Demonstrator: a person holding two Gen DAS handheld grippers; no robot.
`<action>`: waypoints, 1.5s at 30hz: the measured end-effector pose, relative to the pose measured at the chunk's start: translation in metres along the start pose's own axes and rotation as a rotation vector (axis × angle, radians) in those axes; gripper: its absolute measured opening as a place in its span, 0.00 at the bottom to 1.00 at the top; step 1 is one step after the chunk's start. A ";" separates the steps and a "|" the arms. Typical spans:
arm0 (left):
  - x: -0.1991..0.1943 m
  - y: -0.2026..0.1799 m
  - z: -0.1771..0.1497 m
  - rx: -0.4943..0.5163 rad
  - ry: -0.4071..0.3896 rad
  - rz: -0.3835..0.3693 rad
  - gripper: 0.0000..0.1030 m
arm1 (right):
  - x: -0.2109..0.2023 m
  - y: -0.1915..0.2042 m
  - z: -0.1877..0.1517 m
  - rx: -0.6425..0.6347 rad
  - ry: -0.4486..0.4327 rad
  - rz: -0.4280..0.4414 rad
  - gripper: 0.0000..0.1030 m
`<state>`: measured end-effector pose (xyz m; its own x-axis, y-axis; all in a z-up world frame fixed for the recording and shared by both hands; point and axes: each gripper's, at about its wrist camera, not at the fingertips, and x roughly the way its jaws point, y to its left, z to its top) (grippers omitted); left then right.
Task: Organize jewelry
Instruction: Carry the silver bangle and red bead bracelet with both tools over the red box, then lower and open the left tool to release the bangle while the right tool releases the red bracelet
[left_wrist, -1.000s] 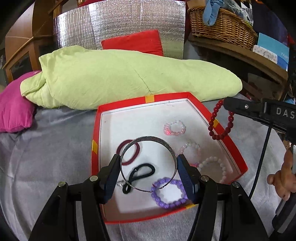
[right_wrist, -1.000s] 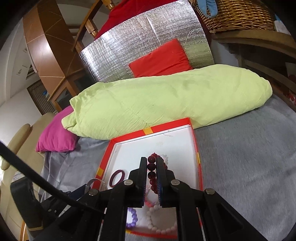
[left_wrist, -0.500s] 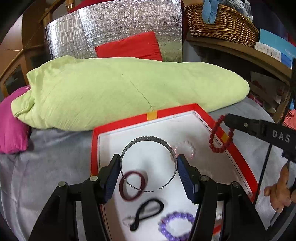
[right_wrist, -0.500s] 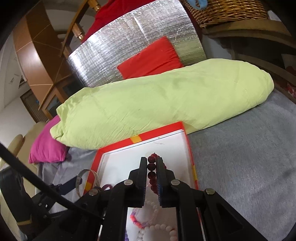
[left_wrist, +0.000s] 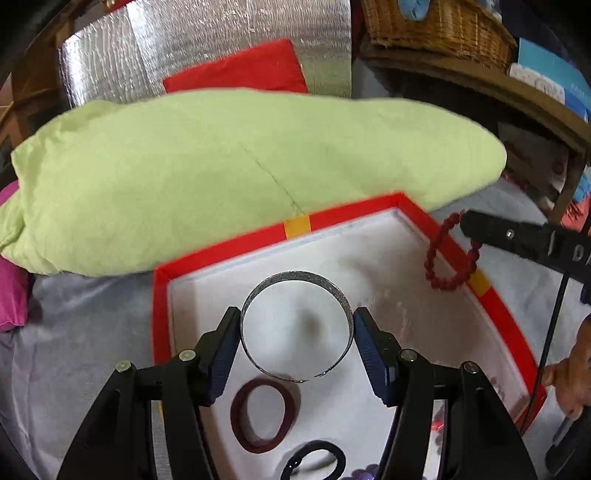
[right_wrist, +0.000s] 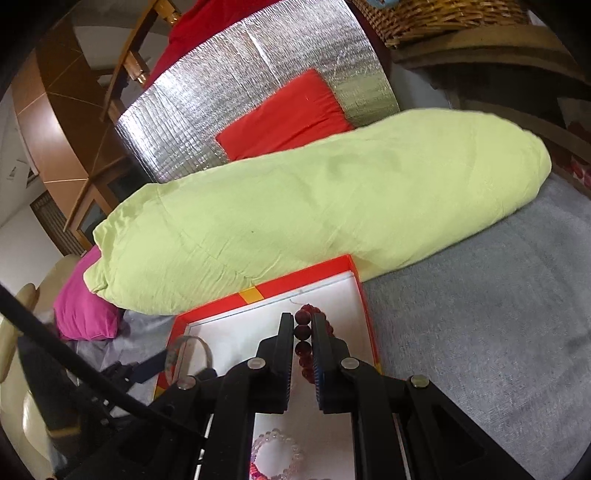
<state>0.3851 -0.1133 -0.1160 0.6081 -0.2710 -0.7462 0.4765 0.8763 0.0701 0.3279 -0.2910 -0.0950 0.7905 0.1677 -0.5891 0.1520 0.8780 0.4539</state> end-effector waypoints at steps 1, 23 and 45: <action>0.001 0.001 -0.001 -0.007 0.009 -0.006 0.61 | 0.001 0.000 -0.001 0.002 0.008 -0.003 0.10; 0.016 -0.013 -0.016 0.037 0.113 -0.041 0.61 | 0.003 0.000 -0.015 -0.015 0.096 -0.038 0.10; 0.000 -0.020 -0.019 0.041 0.107 0.026 0.62 | 0.005 0.000 -0.029 -0.021 0.198 -0.141 0.11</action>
<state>0.3628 -0.1234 -0.1300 0.5505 -0.2019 -0.8101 0.4878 0.8652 0.1158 0.3146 -0.2772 -0.1177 0.6304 0.1260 -0.7660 0.2385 0.9076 0.3455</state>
